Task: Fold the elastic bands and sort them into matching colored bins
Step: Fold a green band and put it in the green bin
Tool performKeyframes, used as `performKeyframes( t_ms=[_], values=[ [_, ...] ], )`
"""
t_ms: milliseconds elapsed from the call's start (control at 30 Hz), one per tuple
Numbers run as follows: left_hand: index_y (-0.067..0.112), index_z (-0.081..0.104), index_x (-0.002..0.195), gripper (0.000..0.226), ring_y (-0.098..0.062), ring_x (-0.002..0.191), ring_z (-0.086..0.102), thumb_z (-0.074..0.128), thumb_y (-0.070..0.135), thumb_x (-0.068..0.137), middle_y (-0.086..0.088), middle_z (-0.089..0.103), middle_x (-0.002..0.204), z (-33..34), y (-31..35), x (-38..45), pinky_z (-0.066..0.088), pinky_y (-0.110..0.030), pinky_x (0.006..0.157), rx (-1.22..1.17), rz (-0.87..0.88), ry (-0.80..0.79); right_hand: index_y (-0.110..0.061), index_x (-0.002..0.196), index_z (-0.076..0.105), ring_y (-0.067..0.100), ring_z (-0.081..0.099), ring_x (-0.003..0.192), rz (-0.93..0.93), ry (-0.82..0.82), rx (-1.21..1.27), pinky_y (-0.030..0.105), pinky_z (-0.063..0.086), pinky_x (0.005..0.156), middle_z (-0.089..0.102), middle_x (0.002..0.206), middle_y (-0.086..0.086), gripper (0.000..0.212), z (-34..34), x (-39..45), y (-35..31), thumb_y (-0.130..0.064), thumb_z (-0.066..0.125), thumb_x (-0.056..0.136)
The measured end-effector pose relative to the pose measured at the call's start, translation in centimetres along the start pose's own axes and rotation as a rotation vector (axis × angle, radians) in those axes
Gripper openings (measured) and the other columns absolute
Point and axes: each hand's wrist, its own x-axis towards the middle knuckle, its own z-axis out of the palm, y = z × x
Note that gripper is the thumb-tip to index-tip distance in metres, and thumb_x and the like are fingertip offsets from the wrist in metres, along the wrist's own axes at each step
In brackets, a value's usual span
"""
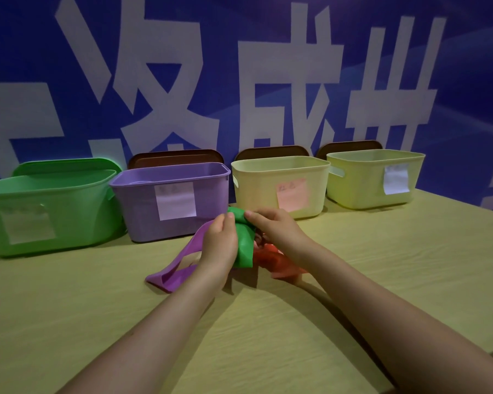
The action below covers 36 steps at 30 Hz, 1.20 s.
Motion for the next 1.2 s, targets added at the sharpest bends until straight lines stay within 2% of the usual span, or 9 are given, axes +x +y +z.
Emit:
performKeyframes(
  t_ms=[133, 200, 433, 600, 667, 867, 933, 1033, 1200],
  values=[
    [0.019, 0.059, 0.104, 0.026, -0.021, 0.089, 0.060, 0.037, 0.033, 0.102, -0.005, 0.064, 0.095, -0.4, 0.4, -0.2, 0.046, -0.031, 0.073, -0.063, -0.016, -0.032, -0.016, 0.104, 0.068, 0.017, 0.060, 0.072, -0.096, 0.025, 0.006, 0.022, 0.048, 0.062, 0.070, 0.086, 0.010, 0.018, 0.1, 0.0, -0.1, -0.023, 0.053, 0.097],
    [0.021, 0.063, 0.100, 0.028, -0.022, 0.089, 0.063, 0.042, 0.040, 0.099, -0.006, 0.067, 0.095, -0.5, 0.5, -0.3, 0.049, -0.034, 0.077, -0.103, -0.027, -0.045, -0.021, 0.099, 0.068, 0.018, 0.060, 0.077, -0.130, 0.024, 0.025, 0.026, 0.049, 0.068, 0.071, 0.093, 0.015, 0.014, 0.1, 0.0, -0.1, -0.020, 0.054, 0.097],
    [0.025, 0.063, 0.087, 0.021, -0.029, 0.095, 0.064, 0.046, 0.027, 0.100, -0.010, 0.068, 0.094, -0.6, 0.8, -0.1, 0.051, -0.042, 0.086, -0.109, 0.080, -0.031, -0.006, 0.108, 0.068, 0.002, 0.047, 0.047, -0.220, 0.041, 0.028, 0.016, 0.040, 0.048, 0.059, 0.064, -0.002, 0.019, 0.2, -0.1, -0.2, -0.012, 0.054, 0.097],
    [0.016, 0.068, 0.099, 0.024, -0.020, 0.082, 0.067, 0.053, 0.035, 0.096, -0.005, 0.071, 0.085, -0.6, 0.8, -0.5, 0.052, -0.027, 0.069, -0.187, -0.022, -0.023, -0.003, 0.109, 0.068, 0.000, 0.049, 0.048, -0.219, 0.083, -0.001, 0.017, 0.041, 0.047, 0.060, 0.065, -0.004, 0.021, 0.5, -0.3, 0.0, -0.014, 0.054, 0.097],
    [0.015, 0.067, 0.091, 0.029, -0.014, 0.065, 0.069, 0.055, 0.041, 0.093, -0.002, 0.072, 0.069, -0.6, 0.6, -0.8, 0.054, -0.023, 0.059, -0.201, -0.094, -0.035, -0.004, 0.110, 0.068, -0.003, 0.052, 0.049, -0.196, 0.097, -0.003, 0.015, 0.041, 0.047, 0.061, 0.068, -0.005, 0.022, 0.6, -0.3, 0.1, -0.015, 0.054, 0.097],
    [0.019, 0.065, 0.089, 0.039, -0.025, 0.088, 0.069, 0.056, 0.057, 0.086, -0.008, 0.072, 0.087, -0.2, 0.4, -0.5, 0.055, -0.045, 0.089, -0.233, -0.201, -0.034, -0.006, 0.107, 0.069, -0.001, 0.051, 0.048, -0.167, 0.119, 0.014, 0.016, 0.040, 0.046, 0.062, 0.070, -0.002, 0.021, 0.5, -0.1, 0.2, -0.017, 0.054, 0.097],
    [0.018, 0.063, 0.085, 0.037, -0.020, 0.077, 0.070, 0.054, 0.053, 0.090, -0.005, 0.072, 0.072, -0.2, 0.4, -0.4, 0.057, -0.038, 0.082, -0.242, -0.196, -0.038, -0.007, 0.107, 0.069, 0.002, 0.051, 0.048, -0.158, 0.122, 0.011, 0.017, 0.041, 0.046, 0.062, 0.068, -0.002, 0.021, 0.6, -0.1, 0.3, -0.019, 0.055, 0.097],
    [0.015, 0.062, 0.083, 0.036, -0.011, 0.050, 0.065, 0.051, 0.047, 0.094, -0.002, 0.067, 0.054, -0.2, 0.8, -0.7, 0.052, -0.022, 0.052, -0.250, -0.161, -0.057, -0.007, 0.106, 0.069, 0.004, 0.050, 0.047, -0.153, 0.130, 0.008, 0.019, 0.041, 0.046, 0.061, 0.065, -0.001, 0.021, 0.6, 0.1, 0.5, -0.018, 0.055, 0.096],
    [0.014, 0.060, 0.097, 0.025, -0.017, 0.067, 0.060, 0.045, 0.034, 0.100, -0.004, 0.063, 0.077, 0.1, 0.4, -0.1, 0.044, -0.026, 0.052, -0.120, -0.148, -0.025, -0.010, 0.104, 0.072, 0.001, 0.056, 0.054, -0.093, 0.279, -0.102, 0.022, 0.045, 0.054, 0.063, 0.068, -0.005, 0.020, 1.0, 1.2, 1.4, -0.021, 0.058, 0.094]
  ],
)
